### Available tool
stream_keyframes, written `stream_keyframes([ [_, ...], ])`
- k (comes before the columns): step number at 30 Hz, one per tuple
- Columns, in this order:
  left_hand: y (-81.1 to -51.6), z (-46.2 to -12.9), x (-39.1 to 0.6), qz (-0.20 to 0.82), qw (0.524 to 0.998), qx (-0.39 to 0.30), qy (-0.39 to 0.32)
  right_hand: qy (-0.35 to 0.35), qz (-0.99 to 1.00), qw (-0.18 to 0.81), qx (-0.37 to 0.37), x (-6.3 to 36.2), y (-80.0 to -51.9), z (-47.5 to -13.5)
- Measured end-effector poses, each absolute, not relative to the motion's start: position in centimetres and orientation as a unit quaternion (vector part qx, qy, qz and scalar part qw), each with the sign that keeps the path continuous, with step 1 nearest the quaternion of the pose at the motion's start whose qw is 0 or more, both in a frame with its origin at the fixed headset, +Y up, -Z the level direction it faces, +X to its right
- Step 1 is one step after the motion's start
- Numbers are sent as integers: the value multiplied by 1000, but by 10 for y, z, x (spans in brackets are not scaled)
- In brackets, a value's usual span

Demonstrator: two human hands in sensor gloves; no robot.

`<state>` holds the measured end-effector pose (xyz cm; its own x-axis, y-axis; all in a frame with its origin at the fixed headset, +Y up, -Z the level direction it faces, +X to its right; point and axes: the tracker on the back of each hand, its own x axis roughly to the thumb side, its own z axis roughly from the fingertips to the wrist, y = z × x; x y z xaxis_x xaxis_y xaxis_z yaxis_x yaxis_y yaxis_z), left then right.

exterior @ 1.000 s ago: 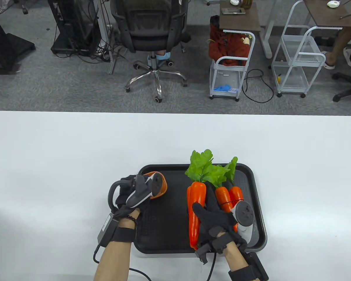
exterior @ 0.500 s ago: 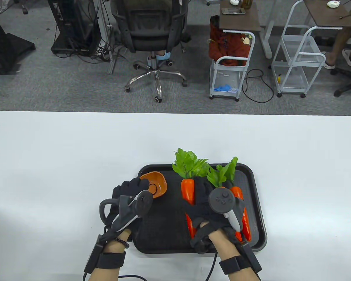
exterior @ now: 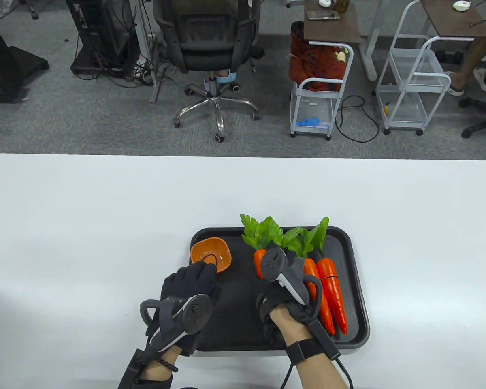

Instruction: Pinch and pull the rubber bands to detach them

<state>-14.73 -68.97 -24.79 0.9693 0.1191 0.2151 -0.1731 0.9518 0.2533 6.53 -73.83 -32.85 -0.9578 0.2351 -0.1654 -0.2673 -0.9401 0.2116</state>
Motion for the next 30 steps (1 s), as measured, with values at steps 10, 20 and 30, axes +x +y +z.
stream_keyframes([
  [10, -690, -239, -140, 91, 979, 134, -122, 127, 988, -14, -85, 42, -749, -337],
  [20, -693, -237, -139, 100, 979, 128, -127, 79, 993, -14, -87, 58, -716, -329],
  [30, -694, -237, -139, 103, 979, 123, -125, 150, 975, -26, -163, 124, -722, -332],
])
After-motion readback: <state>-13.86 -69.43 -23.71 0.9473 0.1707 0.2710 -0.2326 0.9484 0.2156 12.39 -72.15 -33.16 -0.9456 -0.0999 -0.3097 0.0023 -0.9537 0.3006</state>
